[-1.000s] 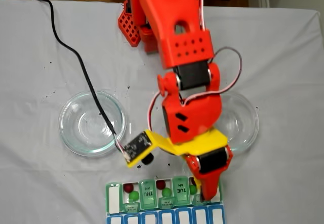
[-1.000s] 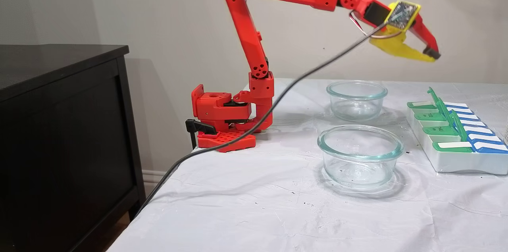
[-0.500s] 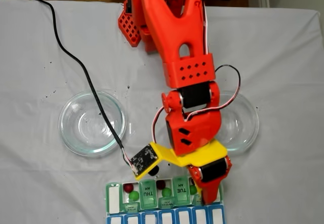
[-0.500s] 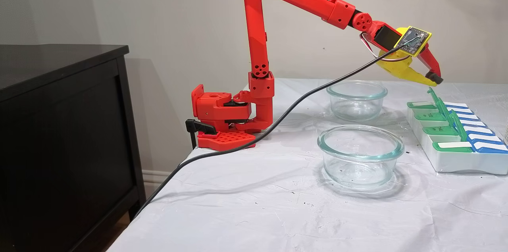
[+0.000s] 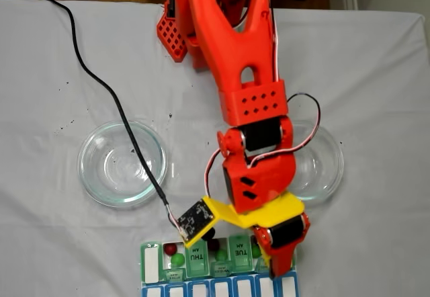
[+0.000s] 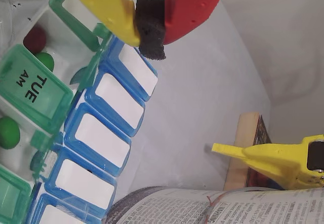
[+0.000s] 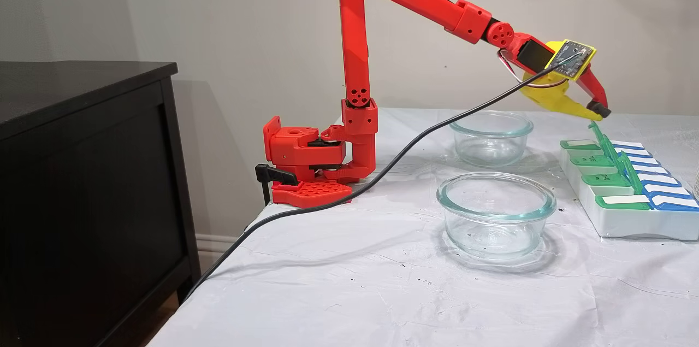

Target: Sort medicines into box.

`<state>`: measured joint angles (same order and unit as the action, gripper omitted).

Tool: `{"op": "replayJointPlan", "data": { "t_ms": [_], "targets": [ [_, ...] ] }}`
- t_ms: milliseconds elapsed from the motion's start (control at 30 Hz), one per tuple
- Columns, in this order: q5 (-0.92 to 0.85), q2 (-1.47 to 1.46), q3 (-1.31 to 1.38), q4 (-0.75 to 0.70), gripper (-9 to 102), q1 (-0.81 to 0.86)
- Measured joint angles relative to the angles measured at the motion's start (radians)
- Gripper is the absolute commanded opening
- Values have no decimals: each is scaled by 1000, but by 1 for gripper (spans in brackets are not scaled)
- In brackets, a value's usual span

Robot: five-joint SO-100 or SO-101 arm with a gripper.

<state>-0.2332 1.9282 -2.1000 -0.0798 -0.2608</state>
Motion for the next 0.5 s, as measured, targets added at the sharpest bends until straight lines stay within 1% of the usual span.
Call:
{"op": "replayJointPlan", "data": {
  "t_ms": [100,200,500],
  "targets": [
    [-14,-3,0,-8,0,3],
    [-31,-3,11,-49,0,3],
    [-51,-54,106,-258,0,3]
  ]
}}
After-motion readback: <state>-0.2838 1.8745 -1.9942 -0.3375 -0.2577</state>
